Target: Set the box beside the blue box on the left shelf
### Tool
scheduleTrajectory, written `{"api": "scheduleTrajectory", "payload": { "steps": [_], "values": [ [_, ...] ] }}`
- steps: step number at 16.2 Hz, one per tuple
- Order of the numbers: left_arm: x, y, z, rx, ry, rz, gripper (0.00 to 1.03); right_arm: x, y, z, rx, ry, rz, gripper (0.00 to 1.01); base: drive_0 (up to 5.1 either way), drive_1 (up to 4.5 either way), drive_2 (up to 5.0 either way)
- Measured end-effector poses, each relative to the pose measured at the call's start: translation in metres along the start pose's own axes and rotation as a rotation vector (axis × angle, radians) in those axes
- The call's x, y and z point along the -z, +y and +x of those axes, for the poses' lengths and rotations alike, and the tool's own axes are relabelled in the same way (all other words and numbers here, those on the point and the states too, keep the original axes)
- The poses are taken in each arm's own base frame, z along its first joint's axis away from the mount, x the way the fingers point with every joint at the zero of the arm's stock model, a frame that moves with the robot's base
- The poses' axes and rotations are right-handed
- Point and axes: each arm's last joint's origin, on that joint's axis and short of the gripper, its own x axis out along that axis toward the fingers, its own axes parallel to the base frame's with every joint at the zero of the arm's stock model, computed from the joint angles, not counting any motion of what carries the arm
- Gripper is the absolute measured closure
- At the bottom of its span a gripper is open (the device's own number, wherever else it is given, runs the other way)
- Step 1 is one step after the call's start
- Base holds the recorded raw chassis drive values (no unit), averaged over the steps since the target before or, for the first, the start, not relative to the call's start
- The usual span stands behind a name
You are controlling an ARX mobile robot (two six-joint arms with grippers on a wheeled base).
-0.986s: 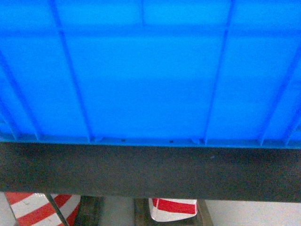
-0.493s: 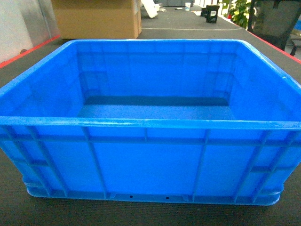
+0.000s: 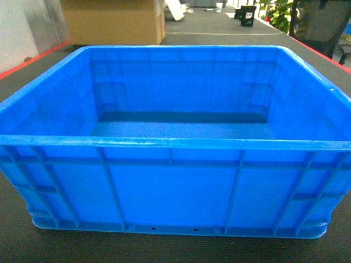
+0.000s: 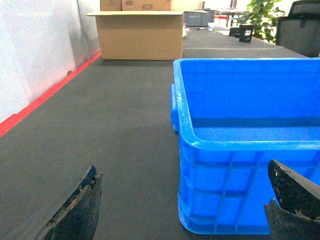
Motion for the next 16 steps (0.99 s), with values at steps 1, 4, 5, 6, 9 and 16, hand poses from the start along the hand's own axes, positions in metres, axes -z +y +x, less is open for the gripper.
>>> {"api": "scheduleTrajectory", "payload": {
  "steps": [1, 4, 5, 6, 9, 16],
  "values": [
    [0.0, 0.0, 0.0, 0.0, 0.0, 0.0, 0.05, 0.0, 0.0, 0.0, 0.0, 0.0, 0.0, 0.03, 0.0, 0.0, 0.0],
    [0.0, 0.0, 0.0, 0.0, 0.0, 0.0, 0.05, 0.0, 0.0, 0.0, 0.0, 0.0, 0.0, 0.03, 0.0, 0.0, 0.0],
    [0.0, 0.0, 0.0, 0.0, 0.0, 0.0, 0.05, 0.0, 0.0, 0.0, 0.0, 0.0, 0.0, 0.03, 0.0, 0.0, 0.0],
    [0.0, 0.0, 0.0, 0.0, 0.0, 0.0, 0.05, 0.0, 0.0, 0.0, 0.0, 0.0, 0.0, 0.03, 0.0, 0.0, 0.0],
    [0.0, 0.0, 0.0, 0.0, 0.0, 0.0, 0.05, 0.0, 0.0, 0.0, 0.0, 0.0, 0.0, 0.03, 0.0, 0.0, 0.0],
    [0.0, 0.0, 0.0, 0.0, 0.0, 0.0, 0.05, 0.0, 0.0, 0.0, 0.0, 0.0, 0.0, 0.03, 0.0, 0.0, 0.0]
  ]
}}
